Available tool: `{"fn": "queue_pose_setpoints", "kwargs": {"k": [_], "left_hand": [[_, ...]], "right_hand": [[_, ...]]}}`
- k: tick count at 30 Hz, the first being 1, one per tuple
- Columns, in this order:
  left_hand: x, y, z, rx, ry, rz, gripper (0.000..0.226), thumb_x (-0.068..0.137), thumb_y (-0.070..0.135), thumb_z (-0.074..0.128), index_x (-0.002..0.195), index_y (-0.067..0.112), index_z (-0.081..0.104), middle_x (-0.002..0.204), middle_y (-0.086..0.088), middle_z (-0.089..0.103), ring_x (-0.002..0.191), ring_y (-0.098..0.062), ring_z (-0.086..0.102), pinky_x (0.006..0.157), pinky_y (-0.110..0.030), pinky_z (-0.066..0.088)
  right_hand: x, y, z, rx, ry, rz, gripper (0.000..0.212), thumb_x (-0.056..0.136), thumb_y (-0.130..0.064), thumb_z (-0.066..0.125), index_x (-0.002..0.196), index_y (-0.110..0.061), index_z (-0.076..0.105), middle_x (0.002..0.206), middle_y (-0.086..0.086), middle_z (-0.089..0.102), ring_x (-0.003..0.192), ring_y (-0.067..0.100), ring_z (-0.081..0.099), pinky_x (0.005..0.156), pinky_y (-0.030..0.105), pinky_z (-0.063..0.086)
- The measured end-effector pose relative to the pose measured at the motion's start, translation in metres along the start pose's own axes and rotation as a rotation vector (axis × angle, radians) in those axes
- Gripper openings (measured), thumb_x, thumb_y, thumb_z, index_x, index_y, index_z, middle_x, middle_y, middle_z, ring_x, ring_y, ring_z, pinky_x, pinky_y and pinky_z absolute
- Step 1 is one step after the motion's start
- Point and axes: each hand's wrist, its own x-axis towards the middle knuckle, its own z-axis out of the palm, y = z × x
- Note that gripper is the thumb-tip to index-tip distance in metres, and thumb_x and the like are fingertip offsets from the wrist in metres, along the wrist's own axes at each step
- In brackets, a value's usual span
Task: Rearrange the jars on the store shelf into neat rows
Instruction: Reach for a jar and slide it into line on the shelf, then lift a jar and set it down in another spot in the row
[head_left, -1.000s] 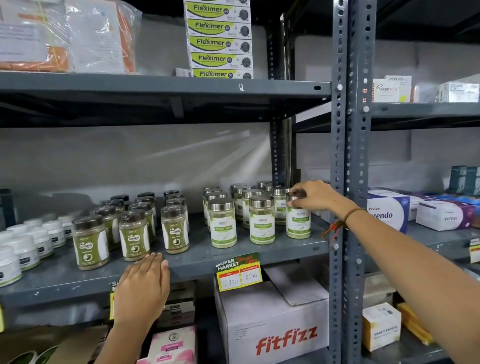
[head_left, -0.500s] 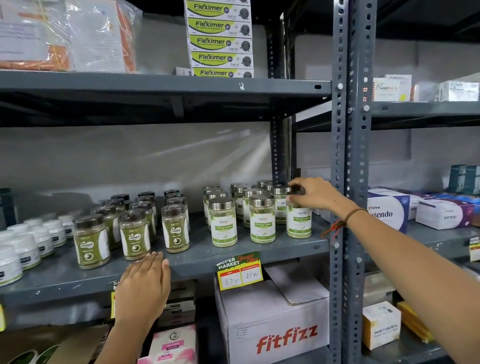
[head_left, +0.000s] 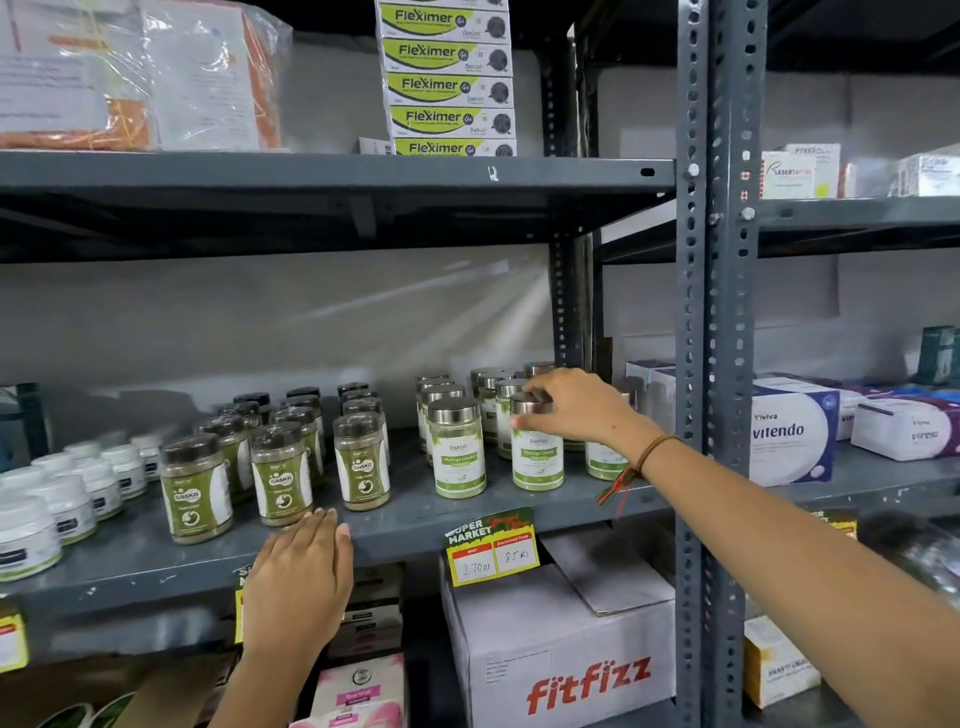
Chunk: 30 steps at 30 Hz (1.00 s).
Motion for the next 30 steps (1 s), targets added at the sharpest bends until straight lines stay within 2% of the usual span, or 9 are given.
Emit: {"fn": "queue_pose_setpoints", "kwargs": {"k": [6, 10, 13, 16, 21, 24, 26, 28, 30], "left_hand": [[-0.001, 0.001, -0.001, -0.004, 0.015, 0.013, 0.052, 0.094, 0.035, 0.034, 0.104, 0.0, 0.071, 0.104, -0.016, 0.072, 0.098, -0.03, 0.068, 0.089, -0.045, 0.05], [-0.001, 0.001, -0.001, -0.002, 0.031, 0.019, 0.05, 0.094, 0.034, 0.036, 0.103, 0.0, 0.072, 0.103, -0.016, 0.072, 0.097, -0.031, 0.068, 0.088, -0.045, 0.05], [-0.001, 0.001, 0.0, -0.001, 0.036, 0.022, 0.05, 0.094, 0.034, 0.036, 0.104, 0.0, 0.071, 0.104, -0.016, 0.072, 0.098, -0.031, 0.068, 0.089, -0.045, 0.049], [-0.001, 0.0, 0.001, -0.001, 0.034, 0.021, 0.05, 0.095, 0.034, 0.035, 0.104, 0.001, 0.072, 0.104, -0.015, 0.072, 0.099, -0.03, 0.067, 0.09, -0.044, 0.049], [0.0, -0.001, 0.004, -0.01, 0.04, 0.019, 0.051, 0.095, 0.035, 0.033, 0.105, 0.002, 0.071, 0.105, -0.014, 0.072, 0.101, -0.028, 0.067, 0.091, -0.044, 0.049], [0.0, 0.0, 0.001, -0.008, 0.051, 0.012, 0.049, 0.095, 0.034, 0.036, 0.105, 0.003, 0.072, 0.104, -0.014, 0.073, 0.1, -0.028, 0.068, 0.091, -0.043, 0.049], [0.0, 0.0, 0.0, -0.003, 0.055, 0.009, 0.048, 0.094, 0.034, 0.036, 0.104, 0.003, 0.072, 0.104, -0.014, 0.073, 0.099, -0.028, 0.068, 0.09, -0.043, 0.05], [0.001, 0.001, 0.0, 0.004, 0.052, 0.008, 0.049, 0.094, 0.035, 0.036, 0.104, 0.003, 0.072, 0.104, -0.013, 0.073, 0.098, -0.027, 0.068, 0.09, -0.042, 0.05], [0.001, 0.0, 0.0, 0.01, 0.046, 0.01, 0.049, 0.094, 0.035, 0.035, 0.105, 0.004, 0.072, 0.104, -0.012, 0.073, 0.099, -0.025, 0.068, 0.09, -0.041, 0.05]], "right_hand": [[0.003, 0.002, 0.001, 0.032, 0.002, -0.017, 0.06, 0.077, -0.065, 0.064, 0.12, -0.024, 0.066, 0.101, -0.004, 0.067, 0.095, 0.022, 0.066, 0.083, 0.038, 0.053], [0.002, 0.003, -0.001, 0.074, -0.011, -0.012, 0.06, 0.078, -0.061, 0.067, 0.127, -0.026, 0.064, 0.104, -0.005, 0.066, 0.099, 0.021, 0.064, 0.09, 0.041, 0.052], [0.002, 0.003, 0.0, 0.074, -0.014, -0.02, 0.062, 0.08, -0.059, 0.067, 0.131, -0.026, 0.062, 0.102, -0.008, 0.063, 0.097, 0.019, 0.064, 0.089, 0.039, 0.052], [0.001, 0.001, 0.0, 0.063, -0.008, -0.005, 0.067, 0.079, -0.064, 0.065, 0.135, -0.028, 0.059, 0.119, -0.002, 0.069, 0.106, 0.022, 0.066, 0.091, 0.041, 0.054], [0.0, -0.013, 0.01, 0.079, 0.129, -0.019, 0.081, 0.076, -0.081, 0.044, 0.139, -0.031, 0.053, 0.138, 0.002, 0.06, 0.126, 0.026, 0.056, 0.101, 0.047, 0.048], [0.004, -0.037, 0.014, 0.131, 0.234, -0.084, 0.074, 0.084, -0.074, 0.043, 0.14, -0.027, 0.053, 0.142, 0.001, 0.058, 0.13, 0.024, 0.053, 0.115, 0.047, 0.034], [0.006, -0.06, 0.012, 0.193, 0.283, -0.153, 0.066, 0.089, -0.066, 0.048, 0.14, -0.025, 0.053, 0.144, 0.0, 0.057, 0.133, 0.02, 0.051, 0.119, 0.044, 0.028], [0.011, -0.084, 0.01, 0.246, 0.273, -0.21, 0.061, 0.091, -0.061, 0.051, 0.141, -0.025, 0.052, 0.145, -0.001, 0.055, 0.135, 0.017, 0.048, 0.118, 0.044, 0.031], [0.019, -0.106, 0.013, 0.3, 0.193, -0.24, 0.06, 0.091, -0.059, 0.052, 0.141, -0.026, 0.052, 0.146, -0.001, 0.054, 0.136, 0.018, 0.046, 0.114, 0.042, 0.035]]}}
